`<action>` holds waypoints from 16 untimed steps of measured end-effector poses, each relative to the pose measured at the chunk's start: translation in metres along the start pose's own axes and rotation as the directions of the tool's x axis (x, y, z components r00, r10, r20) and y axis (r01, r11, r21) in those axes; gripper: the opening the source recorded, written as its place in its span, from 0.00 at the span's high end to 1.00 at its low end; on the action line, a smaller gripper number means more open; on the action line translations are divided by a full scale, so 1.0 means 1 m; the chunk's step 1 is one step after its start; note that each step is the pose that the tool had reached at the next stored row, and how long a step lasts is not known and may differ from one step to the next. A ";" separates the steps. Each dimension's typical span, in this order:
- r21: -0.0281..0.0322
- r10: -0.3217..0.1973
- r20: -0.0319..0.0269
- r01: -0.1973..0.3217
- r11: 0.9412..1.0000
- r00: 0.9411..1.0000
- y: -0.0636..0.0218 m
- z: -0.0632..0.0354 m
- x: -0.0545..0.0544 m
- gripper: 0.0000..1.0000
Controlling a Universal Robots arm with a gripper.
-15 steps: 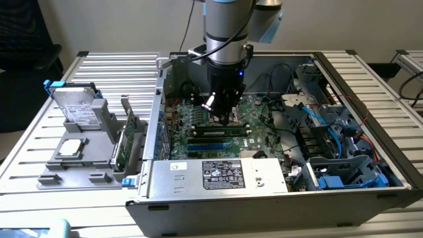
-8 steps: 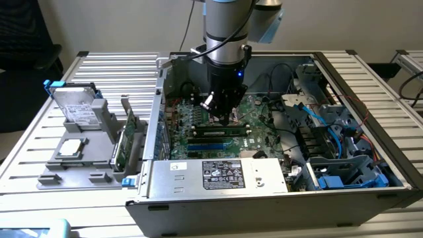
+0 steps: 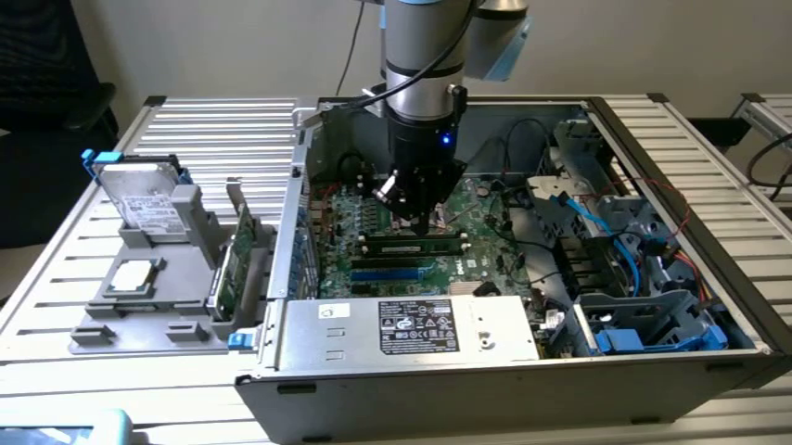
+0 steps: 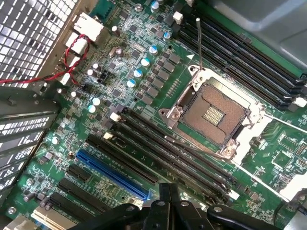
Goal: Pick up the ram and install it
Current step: 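Press down the ram until it locks into place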
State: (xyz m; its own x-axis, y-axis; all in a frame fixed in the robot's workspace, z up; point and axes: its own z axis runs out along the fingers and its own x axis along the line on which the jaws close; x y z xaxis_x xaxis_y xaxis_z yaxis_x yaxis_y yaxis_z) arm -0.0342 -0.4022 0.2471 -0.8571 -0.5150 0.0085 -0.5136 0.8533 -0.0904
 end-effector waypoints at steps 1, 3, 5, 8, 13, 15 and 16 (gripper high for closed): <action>0.000 0.016 -0.001 -0.016 1.000 1.000 0.0000 0.0000 0.000 0.89; 0.000 0.043 -0.003 -0.043 0.999 0.999 0.0000 0.0000 0.000 0.89; 0.000 0.072 -0.005 -0.072 0.997 0.997 0.0000 0.0000 0.000 0.89; 0.001 0.116 -0.009 -0.116 0.993 0.993 0.0000 0.0000 0.000 0.89; 0.001 0.187 -0.014 -0.187 0.982 0.982 0.0000 0.0000 0.000 0.89; 0.002 0.215 -0.017 -0.215 0.977 0.976 0.0000 0.0000 0.000 0.89; 0.002 0.229 -0.018 -0.229 0.973 0.973 0.0000 0.0000 0.000 0.89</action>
State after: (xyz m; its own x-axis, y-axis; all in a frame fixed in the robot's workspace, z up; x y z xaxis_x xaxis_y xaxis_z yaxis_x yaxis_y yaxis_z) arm -0.0342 -0.4022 0.2471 -0.9525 -0.3044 0.0052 -0.3035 0.9484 -0.0920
